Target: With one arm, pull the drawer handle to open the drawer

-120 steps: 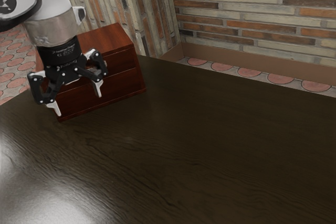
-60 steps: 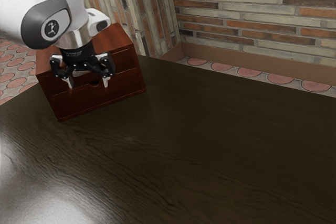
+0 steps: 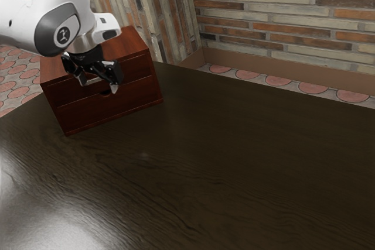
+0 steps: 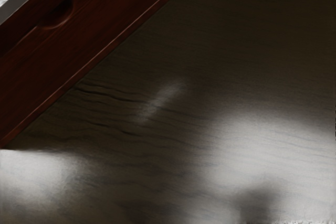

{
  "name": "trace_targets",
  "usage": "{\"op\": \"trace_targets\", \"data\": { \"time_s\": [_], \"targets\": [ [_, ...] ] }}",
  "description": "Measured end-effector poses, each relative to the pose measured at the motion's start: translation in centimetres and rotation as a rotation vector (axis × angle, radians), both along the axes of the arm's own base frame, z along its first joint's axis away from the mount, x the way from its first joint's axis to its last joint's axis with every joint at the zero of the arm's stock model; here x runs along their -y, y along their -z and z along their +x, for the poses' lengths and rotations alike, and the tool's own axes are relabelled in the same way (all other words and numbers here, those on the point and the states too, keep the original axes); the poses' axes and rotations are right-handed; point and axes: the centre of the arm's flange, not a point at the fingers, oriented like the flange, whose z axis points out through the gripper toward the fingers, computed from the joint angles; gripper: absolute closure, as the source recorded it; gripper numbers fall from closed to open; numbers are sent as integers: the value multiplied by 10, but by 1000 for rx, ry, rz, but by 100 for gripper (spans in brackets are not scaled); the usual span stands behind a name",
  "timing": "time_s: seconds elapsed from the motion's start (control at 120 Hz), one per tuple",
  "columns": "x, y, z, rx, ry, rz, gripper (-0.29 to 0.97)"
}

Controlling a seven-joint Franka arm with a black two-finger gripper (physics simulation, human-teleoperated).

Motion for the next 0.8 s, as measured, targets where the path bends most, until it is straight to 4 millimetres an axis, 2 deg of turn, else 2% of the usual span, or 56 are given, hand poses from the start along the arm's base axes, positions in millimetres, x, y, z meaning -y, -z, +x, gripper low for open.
{"op": "trace_targets", "data": {
  "time_s": [0.25,0.433,0.567,0.658,0.8],
  "targets": [
    [0,3,4,-31,138,16,0],
    [-12,6,1,-55,184,32,0],
    [-34,16,3,-82,203,40,0],
    [-51,25,18,-86,229,43,0],
    [-62,36,28,-99,275,62,0]
  ]
}}
